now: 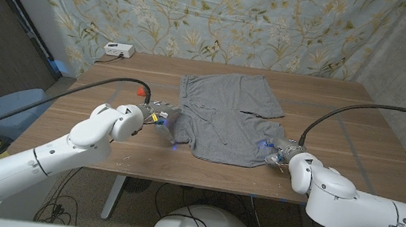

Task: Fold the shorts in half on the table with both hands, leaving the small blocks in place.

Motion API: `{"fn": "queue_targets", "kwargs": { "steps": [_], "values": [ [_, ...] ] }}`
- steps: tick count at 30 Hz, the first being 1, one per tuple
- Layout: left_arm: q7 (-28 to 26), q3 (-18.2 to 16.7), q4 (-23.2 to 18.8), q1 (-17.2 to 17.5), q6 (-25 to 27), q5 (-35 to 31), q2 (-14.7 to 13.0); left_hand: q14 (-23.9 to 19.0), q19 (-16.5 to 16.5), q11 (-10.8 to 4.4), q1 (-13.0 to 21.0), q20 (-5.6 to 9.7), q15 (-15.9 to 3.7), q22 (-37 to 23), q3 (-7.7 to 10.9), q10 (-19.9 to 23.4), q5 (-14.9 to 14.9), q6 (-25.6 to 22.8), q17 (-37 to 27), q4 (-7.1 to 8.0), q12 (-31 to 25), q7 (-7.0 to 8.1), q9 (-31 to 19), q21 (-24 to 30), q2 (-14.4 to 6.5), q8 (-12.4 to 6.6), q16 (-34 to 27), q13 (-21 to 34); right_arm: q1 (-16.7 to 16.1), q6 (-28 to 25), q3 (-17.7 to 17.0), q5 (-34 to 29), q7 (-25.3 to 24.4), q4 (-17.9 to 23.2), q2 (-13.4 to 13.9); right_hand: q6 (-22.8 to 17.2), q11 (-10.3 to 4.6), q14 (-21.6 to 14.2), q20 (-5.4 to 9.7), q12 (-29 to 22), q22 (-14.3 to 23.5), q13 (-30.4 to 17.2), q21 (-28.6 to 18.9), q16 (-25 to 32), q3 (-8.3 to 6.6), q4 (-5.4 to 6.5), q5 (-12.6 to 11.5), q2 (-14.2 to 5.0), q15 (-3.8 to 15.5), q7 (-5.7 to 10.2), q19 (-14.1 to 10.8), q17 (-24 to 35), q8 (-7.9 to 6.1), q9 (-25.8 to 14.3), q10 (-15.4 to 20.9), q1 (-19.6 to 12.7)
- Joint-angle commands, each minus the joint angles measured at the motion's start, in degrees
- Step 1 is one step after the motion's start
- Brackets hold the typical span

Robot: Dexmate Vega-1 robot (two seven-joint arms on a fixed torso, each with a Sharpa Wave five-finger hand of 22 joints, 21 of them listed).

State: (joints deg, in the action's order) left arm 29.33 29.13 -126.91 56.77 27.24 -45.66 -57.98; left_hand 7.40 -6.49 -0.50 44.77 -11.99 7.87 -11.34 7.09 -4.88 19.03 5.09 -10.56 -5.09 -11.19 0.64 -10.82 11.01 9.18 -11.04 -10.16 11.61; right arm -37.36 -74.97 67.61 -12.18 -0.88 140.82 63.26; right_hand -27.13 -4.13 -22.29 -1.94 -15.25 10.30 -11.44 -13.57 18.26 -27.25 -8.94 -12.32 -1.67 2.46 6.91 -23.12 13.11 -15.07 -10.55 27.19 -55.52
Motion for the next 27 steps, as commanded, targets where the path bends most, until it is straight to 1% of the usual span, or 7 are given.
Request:
{"fn": "queue_targets", "kwargs": {
  "steps": [1, 4, 6, 11, 18, 22, 27],
  "values": [
    [-0.35, -7.39, -9.15, 2.86, 3.36, 12.19, -6.13, 0.38, -0.75, -0.41, 0.36, -0.26, 0.22, -0.32, -0.49, 0.32, 0.95, -1.23, -0.2, 0.13, -0.65, -0.28, -0.08, 0.03, -0.82, -0.65, -0.39, 0.21, -1.03, 3.02, -0.25, -2.18, -1.4, -1.85, -0.9, -9.87, 1.86, -4.8, 0.35, -3.07, 0.32, -0.76, -0.64, 2.77, 1.53, -0.11, 0.21, -1.35, 6.52, -0.69, -2.02, 1.49, -2.54, -0.17, 9.39, -1.36],
    [-2.2, -8.81, -9.61, 3.79, 1.89, 15.68, -7.43, 0.09, -0.75, -0.53, 0.49, -0.26, 0.13, -0.33, -0.6, 0.85, 1.25, -1.41, -0.18, 0.13, -0.91, -0.31, -0.07, 0.15, -0.99, -0.67, -0.56, 0.2, -1.56, 3.34, -0.56, -3.03, -1.48, -2.33, -1.36, -18.22, 2.73, -9.58, 1.04, -6.57, 0.46, -1.76, -1.22, 5.74, 3.0, -0.27, 0.54, -2.4, 8.19, -1.63, -3.85, 3.45, -4.44, -0.26, 17.08, -3.16],
    [-2.05, -8.28, -9.27, 3.08, 0.87, 17.39, -7.9, -0.07, -0.73, -0.6, 0.52, -0.26, 0.05, -0.34, -0.64, 0.92, 1.36, -1.47, -0.18, 0.14, -0.95, -0.28, -0.07, 0.2, -1.04, -0.67, -0.64, 0.2, -1.79, 3.49, -0.56, -3.72, -1.52, -2.73, -1.74, -22.51, 3.09, -11.92, 1.62, -9.54, 0.53, -2.76, -1.56, 7.63, 4.08, -0.29, 0.71, -3.1, 8.82, -2.16, -4.8, 5.18, -5.37, -0.44, 22.27, -4.47],
    [-0.25, -2.62, -7.53, -1.11, 1.34, 15.02, -7.31, -0.37, -0.51, -0.53, 0.57, -0.23, -0.11, -0.36, -0.78, 1.12, 1.63, -1.52, -0.17, 0.16, -1.05, -0.33, -0.06, 0.39, -1.15, -0.63, -0.77, 0.19, -4.24, 5.82, -2.52, -4.9, -3.64, -3.28, -1.97, -28.13, 4.35, -16.18, 2.13, -14.09, 0.67, -4.85, -2.51, 11.28, 5.83, -0.4, 0.78, -3.81, 9.02, -3.85, -7.01, 8.63, -7.15, -0.96, 28.25, -6.81],
    [4.35, 5.18, -4.17, -6.59, 1.86, 8.19, -4.78, -0.41, -0.12, -0.64, 0.68, -0.2, -0.08, -0.37, -0.91, 1.2, 1.94, -1.81, -0.16, 0.19, -1.11, -0.32, -0.06, 0.64, -1.33, -0.69, -0.8, 0.18, -7.84, 8.52, -5.7, -6.83, -5.83, -3.73, -2.39, -30.38, 4.9, -18.43, 2.56, -15.87, 0.75, -6.0, -2.9, 12.84, 6.05, -0.32, 0.74, -4.88, 9.36, -4.22, -7.76, 10.28, -7.94, -1.12, 29.68, -8.11],
    [6.04, 8.25, -1.79, -8.35, 1.0, 5.4, -2.98, -0.83, 0.44, -1.98, 1.43, -0.2, -0.27, -0.38, -1.01, 2.11, 2.67, -2.78, -0.11, 0.08, -1.5, 0.0, -0.04, 1.02, -2.0, -0.9, -0.96, 0.14, -9.28, 9.39, -7.34, -7.5, -5.97, -3.8, -2.64, -30.41, 5.17, -18.4, 2.7, -16.13, 0.78, -6.28, -2.95, 13.03, 6.12, -0.32, 0.87, -5.15, 9.27, -4.19, -7.8, 10.72, -7.94, -1.17, 29.59, -8.44],
    [7.84, 11.61, -0.28, -9.7, 1.13, -1.73, -1.17, -2.04, 1.44, -3.19, 3.5, -0.17, -1.65, -0.34, -0.63, 4.01, 3.7, -4.77, -0.01, -0.3, -2.14, 1.57, -0.02, 1.54, -3.76, -1.32, -1.27, 0.07, -10.81, 10.79, -9.16, -8.43, -5.86, -3.74, -2.74, -30.42, 5.03, -18.2, 2.71, -16.38, 0.81, -6.55, -2.99, 12.92, 6.18, -0.17, 1.0, -5.38, 9.16, -4.29, -7.78, 10.93, -7.95, -1.23, 29.49, -8.5]
  ]
}}
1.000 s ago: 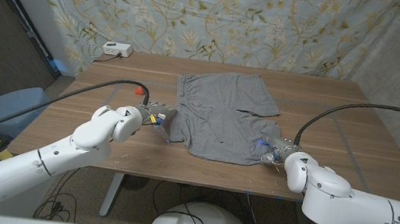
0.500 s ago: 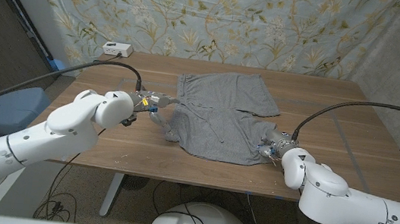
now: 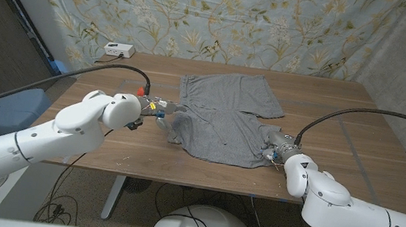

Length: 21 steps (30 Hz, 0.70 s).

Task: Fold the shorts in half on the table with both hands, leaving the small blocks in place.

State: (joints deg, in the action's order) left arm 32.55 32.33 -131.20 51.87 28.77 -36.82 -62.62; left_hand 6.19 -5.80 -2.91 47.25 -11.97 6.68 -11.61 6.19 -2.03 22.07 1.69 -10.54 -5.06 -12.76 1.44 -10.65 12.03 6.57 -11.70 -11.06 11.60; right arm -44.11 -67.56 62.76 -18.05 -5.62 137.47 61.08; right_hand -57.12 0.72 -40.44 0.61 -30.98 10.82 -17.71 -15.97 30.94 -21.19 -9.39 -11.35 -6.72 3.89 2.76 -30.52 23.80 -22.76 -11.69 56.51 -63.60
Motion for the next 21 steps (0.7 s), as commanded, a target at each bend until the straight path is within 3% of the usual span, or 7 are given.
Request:
{"fn": "queue_targets", "kwargs": {
  "steps": [1, 4, 10, 15, 21],
  "values": [
    [4.45, 9.22, 4.5, -4.97, -0.71, -12.6, 3.91, -1.08, 1.04, -1.29, 1.46, -0.17, -0.89, -0.06, 0.37, 1.51, 0.78, -1.85, 0.0, -0.42, -0.67, 1.28, -0.18, 0.64, -1.53, -0.75, -0.41, 0.06, -4.28, 3.46, -4.6, -2.84, -1.03, -0.33, -0.54, -0.42, 0.27, -0.05, 0.18, -0.69, 0.29, -0.35, -0.59, 0.25, 0.16, 0.31, 0.08, -0.36, 7.74, -0.17, -0.36, 0.32, -0.25, -0.1, 0.09, -0.43],
    [3.92, 9.53, 5.52, -4.78, -1.76, -14.33, 4.82, -1.95, 1.94, -1.94, 2.82, -0.11, -1.75, -0.01, 0.86, 2.74, 0.88, -2.96, 0.07, -0.64, -0.99, 2.06, -0.16, 0.98, -2.93, -0.88, -0.55, -0.01, -5.14, 4.21, -5.65, -3.16, -0.72, -0.3, -0.37, -0.45, 0.27, 0.01, 0.14, -0.82, 0.31, -0.5, -0.62, 0.18, 0.2, 0.33, 0.15, -0.41, 7.81, -0.21, -0.38, 0.41, -0.26, -0.13, 0.05, -0.49],
    [1.62, 8.25, 7.57, -4.04, -5.19, -11.67, 6.02, -4.94, 4.6, -3.33, 4.66, 0.74, -4.02, 0.21, 1.45, 6.58, 0.33, -6.67, 0.27, -0.71, -1.95, 3.89, -0.1, 1.8, -5.66, -1.41, -0.99, -0.16, -7.11, 5.23, -7.82, -3.63, -0.59, -0.22, -0.39, -0.54, 0.34, 0.11, 0.11, -1.11, 0.33, -0.83, -0.62, -0.01, 0.29, 0.44, 0.29, -0.5, 7.86, -0.21, -0.27, 0.59, -0.31, -0.18, -0.12, -0.52],
    [-2.53, 8.52, 9.91, -3.2, -8.08, -12.6, 6.83, -8.5, 6.89, -4.72, 5.8, 1.88, -6.26, 0.41, 1.42, 11.94, -0.87, -11.83, 0.44, -1.01, -3.14, 6.47, -0.04, 2.29, -7.0, -2.19, -1.3, -0.32, -8.62, 6.41, -9.64, -3.71, -0.69, -0.37, -0.32, -0.52, 0.27, 0.15, 0.08, -1.33, 0.34, -1.05, -0.66, -0.17, 0.35, 0.48, 0.38, -0.5, 7.9, -0.3, -0.28, 0.66, -0.31, -0.22, -0.16, -0.53],
    [-7.76, 8.91, 12.16, -1.44, -9.47, -15.53, 7.48, -14.1, 10.61, -5.26, 8.61, 3.2, -8.87, 0.52, 1.91, 19.75, -2.91, -19.66, 0.53, -2.24, -4.25, 7.49, -0.07, 3.05, -8.73, -3.32, -1.62, -0.41, -9.95, 7.48, -11.21, -4.15, -0.61, -0.56, -0.4, -0.6, 0.34, 0.18, -0.01, -1.61, 0.35, -1.31, -0.71, -0.43, 0.37, 0.53, 0.45, -0.54, 7.96, -0.31, -0.3, 0.7, -0.36, -0.25, -0.16, -0.56]
  ]
}}
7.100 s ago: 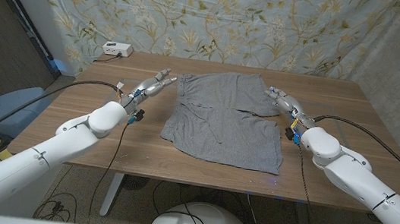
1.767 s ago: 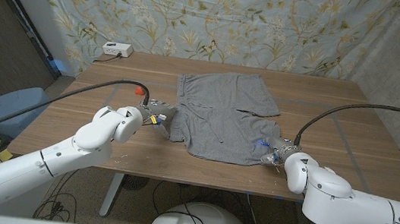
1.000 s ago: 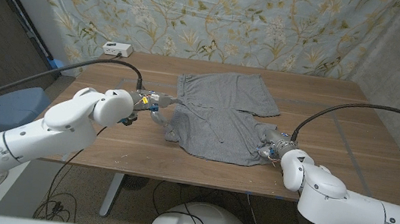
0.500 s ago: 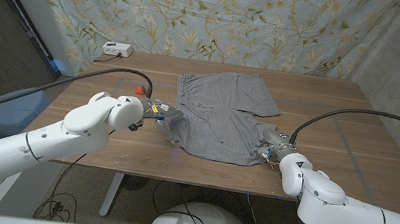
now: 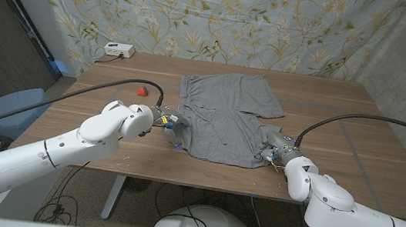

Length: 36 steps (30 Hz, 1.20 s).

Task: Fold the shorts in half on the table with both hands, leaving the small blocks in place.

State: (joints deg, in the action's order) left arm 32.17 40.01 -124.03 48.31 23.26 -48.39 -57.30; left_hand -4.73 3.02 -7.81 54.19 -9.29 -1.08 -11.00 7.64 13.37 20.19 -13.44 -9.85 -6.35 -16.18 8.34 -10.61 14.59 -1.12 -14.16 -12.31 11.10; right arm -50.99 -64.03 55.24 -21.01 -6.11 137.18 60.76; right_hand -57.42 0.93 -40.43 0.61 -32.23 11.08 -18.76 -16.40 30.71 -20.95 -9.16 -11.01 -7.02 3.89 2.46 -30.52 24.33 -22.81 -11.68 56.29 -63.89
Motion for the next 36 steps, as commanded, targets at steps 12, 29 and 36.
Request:
{"fn": "queue_targets", "kwargs": {
  "steps": [12, 29, 36],
  "values": [
    [-23.79, -1.39, 6.5, 7.62, -5.47, -7.52, 2.06, -22.29, 10.46, -0.11, 9.54, 2.91, -8.57, -0.39, 9.17, 35.06, -8.74, -36.72, -0.36, -0.11, -4.44, -0.67, -0.62, 2.84, -10.25, -8.08, -1.86, 0.52, -4.86, 6.05, -5.98, -2.48, 0.28, -0.77, -0.52, -0.2, 0.06, 0.28, 0.01, -0.79, 0.1, -0.75, -0.33, -0.65, 0.25, 0.39, 0.21, -0.25, 7.89, -0.11, -0.27, 0.31, -0.32, -0.33, -0.19, -0.27],
    [-24.53, -11.24, -3.53, 14.91, 1.48, -2.38, -1.33, -26.91, 10.95, 0.13, 7.17, 2.67, -9.33, -0.63, 15.15, 40.72, -6.31, -39.39, -0.51, 5.86, -4.73, -4.73, -2.61, 3.34, -10.06, -9.77, -0.65, 3.89, -21.41, 9.39, -23.85, 7.27, -14.31, 3.14, -0.32, -1.55, 0.96, -1.78, -0.52, -2.39, 0.07, -1.95, -0.67, -2.18, -0.62, -0.39, 0.21, 0.29, 7.4, -1.61, -0.78, -0.67, -1.04, -0.47, 0.62, -1.44],
    [-25.14, -17.35, -7.71, 19.05, 3.14, 5.08, -3.21, -25.41, 10.0, 0.8, 7.37, 2.52, -8.3, -0.84, 17.64, 37.16, -6.23, -41.67, -0.64, 6.23, -2.9, -6.46, -4.86, 3.26, -9.74, -12.96, 0.67, 5.37, -31.24, 14.28, -34.49, 12.43, -21.91, 4.21, -1.48, -2.92, 1.46, -3.79, -0.94, -3.7, -0.03, -2.83, -0.69, -3.14, -1.54, -0.88, 0.2, 1.23, 6.71, -3.07, -0.88, -1.47, -2.08, -1.02, 1.65, -2.17]
  ]
}}
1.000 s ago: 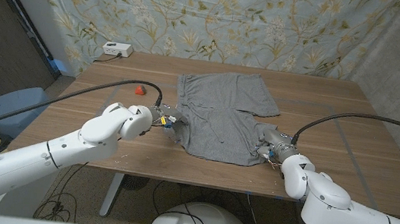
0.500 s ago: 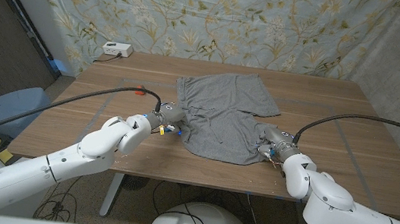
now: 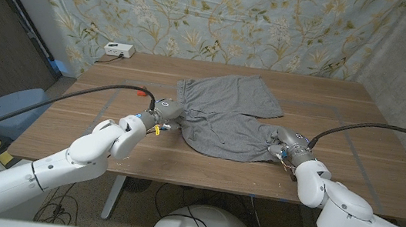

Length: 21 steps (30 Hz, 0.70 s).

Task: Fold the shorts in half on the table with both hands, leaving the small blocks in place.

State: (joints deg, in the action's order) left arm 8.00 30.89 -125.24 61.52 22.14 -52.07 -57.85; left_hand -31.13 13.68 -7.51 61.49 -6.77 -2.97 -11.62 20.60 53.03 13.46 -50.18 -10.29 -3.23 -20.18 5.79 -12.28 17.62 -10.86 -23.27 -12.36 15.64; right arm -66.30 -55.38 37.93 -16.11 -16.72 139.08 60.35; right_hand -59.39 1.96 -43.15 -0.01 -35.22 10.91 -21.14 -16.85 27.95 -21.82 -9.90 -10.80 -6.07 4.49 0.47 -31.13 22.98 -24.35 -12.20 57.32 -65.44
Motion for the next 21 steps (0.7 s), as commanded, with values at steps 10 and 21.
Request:
{"fn": "queue_targets", "kwargs": {
  "steps": [10, 21],
  "values": [
    [-1.65, -24.95, -9.08, 15.06, -2.24, 32.89, -4.17, 2.93, -1.77, 2.7, 3.19, 0.85, -4.27, -0.71, 9.66, -3.98, 0.42, -7.32, -0.15, -1.87, 2.45, -10.06, -8.08, 0.61, 1.37, -10.16, 1.73, 2.39, -27.71, 14.74, -29.5, 9.73, -17.72, 3.25, -4.27, -1.98, 0.81, -2.61, -0.79, -1.91, 0.04, -1.53, -0.07, -1.14, -1.82, -0.02, -0.65, 0.42, 5.71, -2.02, -0.06, -0.38, -1.67, -1.29, 0.98, -0.86],
    [-2.34, -35.34, -6.42, 21.12, -14.93, 45.35, -1.83, 3.19, -1.83, 3.17, 2.52, 1.17, -3.96, -0.97, 11.63, -4.43, -0.96, -9.35, -0.3, -3.87, 3.0, -12.0, -10.38, 1.13, 2.55, -13.5, 1.64, 2.75, -29.56, 25.03, -33.55, 7.55, -16.42, 1.22, -6.71, -3.15, 1.23, -4.19, -1.25, -3.18, -0.07, -2.81, 0.14, -1.8, -2.7, -0.07, -1.26, 1.8, 5.62, -2.39, 0.0, -0.53, -2.84, -2.0, 1.28, -0.6]
  ]
}}
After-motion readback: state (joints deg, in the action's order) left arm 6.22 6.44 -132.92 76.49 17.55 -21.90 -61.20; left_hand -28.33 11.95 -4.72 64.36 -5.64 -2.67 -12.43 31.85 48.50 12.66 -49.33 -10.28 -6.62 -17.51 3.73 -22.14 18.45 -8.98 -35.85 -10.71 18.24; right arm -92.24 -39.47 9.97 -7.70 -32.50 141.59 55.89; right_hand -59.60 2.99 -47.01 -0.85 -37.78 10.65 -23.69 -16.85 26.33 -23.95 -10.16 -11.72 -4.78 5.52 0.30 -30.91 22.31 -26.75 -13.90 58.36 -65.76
